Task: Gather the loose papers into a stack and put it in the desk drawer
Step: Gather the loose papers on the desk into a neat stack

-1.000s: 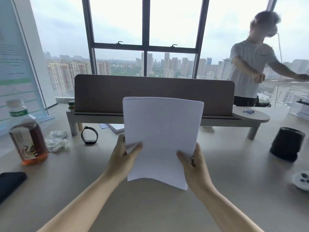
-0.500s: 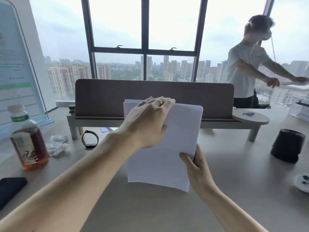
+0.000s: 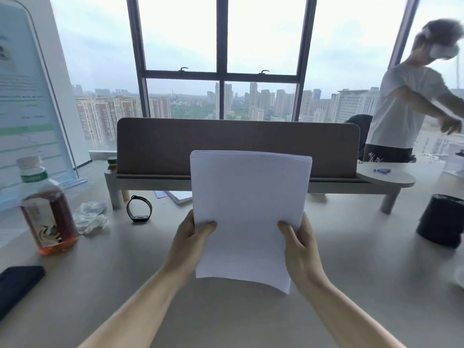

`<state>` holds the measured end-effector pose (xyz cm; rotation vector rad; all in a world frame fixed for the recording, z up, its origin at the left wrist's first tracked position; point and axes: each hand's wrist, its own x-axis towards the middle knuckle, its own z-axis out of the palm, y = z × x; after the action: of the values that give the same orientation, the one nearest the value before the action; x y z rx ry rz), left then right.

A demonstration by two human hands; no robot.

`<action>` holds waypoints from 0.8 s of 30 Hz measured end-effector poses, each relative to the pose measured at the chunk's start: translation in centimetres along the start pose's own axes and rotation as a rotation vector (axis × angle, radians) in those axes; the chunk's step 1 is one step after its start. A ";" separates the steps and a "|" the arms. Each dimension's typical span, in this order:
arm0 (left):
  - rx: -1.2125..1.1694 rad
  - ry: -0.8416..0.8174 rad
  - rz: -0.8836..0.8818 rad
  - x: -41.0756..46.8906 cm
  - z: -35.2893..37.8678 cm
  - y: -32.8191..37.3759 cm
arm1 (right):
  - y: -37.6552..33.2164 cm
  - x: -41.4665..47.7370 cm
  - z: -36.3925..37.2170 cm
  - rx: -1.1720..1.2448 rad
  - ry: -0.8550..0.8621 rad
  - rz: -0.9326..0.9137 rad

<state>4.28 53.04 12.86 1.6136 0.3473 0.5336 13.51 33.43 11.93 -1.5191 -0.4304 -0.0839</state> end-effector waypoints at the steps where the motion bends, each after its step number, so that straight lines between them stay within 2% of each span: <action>1: 0.013 0.002 0.016 0.1 0.1 0.3 | -0.1 0.2 0.1 -0.020 0.002 -0.005; 6: 0.009 -0.036 0.021 0.7 -0.2 0.8 | -0.1 1.2 -0.7 0.003 0.045 -0.031; 10: 0.012 -0.070 -0.052 -0.2 -0.4 -1.2 | 1.0 -1.1 -0.6 0.011 -0.046 0.049; 16: 0.033 -0.048 0.009 0.0 -0.7 -0.6 | 0.3 0.0 -0.7 -0.009 -0.018 0.000; 24: 0.064 -0.064 -0.013 -1.0 -0.3 -1.8 | 1.7 -1.1 -0.4 -0.016 -0.039 0.040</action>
<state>3.48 52.96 11.01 1.6852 0.3300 0.4637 13.13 32.94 10.01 -1.5468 -0.4316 -0.0262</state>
